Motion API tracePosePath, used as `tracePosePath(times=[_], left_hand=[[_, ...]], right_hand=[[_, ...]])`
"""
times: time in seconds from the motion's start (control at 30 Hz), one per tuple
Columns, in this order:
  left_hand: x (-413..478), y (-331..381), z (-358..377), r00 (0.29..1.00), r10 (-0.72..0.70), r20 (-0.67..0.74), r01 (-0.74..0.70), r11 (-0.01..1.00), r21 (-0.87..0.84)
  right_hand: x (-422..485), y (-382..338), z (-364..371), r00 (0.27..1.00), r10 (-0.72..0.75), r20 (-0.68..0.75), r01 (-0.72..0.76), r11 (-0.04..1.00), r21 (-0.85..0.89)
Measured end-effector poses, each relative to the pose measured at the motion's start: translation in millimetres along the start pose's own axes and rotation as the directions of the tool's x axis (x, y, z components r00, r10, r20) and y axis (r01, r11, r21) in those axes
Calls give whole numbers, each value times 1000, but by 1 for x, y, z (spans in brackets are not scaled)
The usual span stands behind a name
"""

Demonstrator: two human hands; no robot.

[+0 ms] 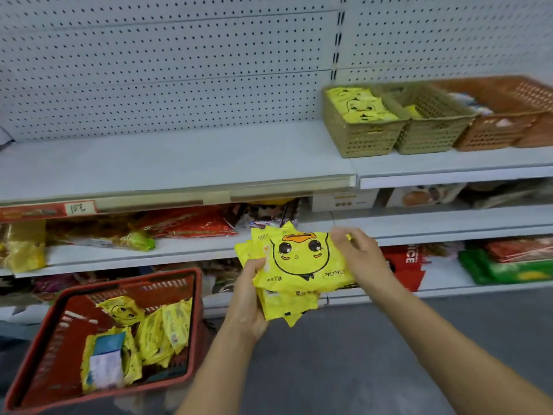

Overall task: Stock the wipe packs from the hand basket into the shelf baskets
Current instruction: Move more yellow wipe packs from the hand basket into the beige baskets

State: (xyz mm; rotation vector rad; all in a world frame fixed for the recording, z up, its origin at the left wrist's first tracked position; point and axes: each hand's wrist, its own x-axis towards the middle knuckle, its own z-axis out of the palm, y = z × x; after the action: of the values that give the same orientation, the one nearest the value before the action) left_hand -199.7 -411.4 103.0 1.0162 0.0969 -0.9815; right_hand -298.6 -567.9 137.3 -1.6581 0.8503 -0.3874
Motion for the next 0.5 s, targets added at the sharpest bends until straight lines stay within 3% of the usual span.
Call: tracePosePath(times=[0.07, 0.13, 0.2, 0.33, 0.4, 0.5], left_hand=[[2, -14, 31, 1000, -2, 22, 1, 999, 51], [6, -24, 57, 999, -19, 50, 15, 996, 87], [15, -29, 79, 996, -33, 88, 26, 997, 74], [39, -33, 121, 974, 34, 222, -10, 994, -109], [50, -32, 142, 964, 75, 254, -48, 993, -112], [63, -25, 172, 967, 75, 245, -72, 997, -22]], right_hand=[[5, -4, -41, 978, 161, 135, -180, 973, 142], [9, -8, -75, 964, 187, 188, -230, 942, 245], [15, -10, -100, 976, 155, 156, -201, 918, 342], [29, -16, -126, 997, 68, -36, -40, 857, 513], [34, -18, -132, 999, 32, 10, -33, 864, 502], [44, -22, -143, 994, -9, 107, -22, 959, 283]])
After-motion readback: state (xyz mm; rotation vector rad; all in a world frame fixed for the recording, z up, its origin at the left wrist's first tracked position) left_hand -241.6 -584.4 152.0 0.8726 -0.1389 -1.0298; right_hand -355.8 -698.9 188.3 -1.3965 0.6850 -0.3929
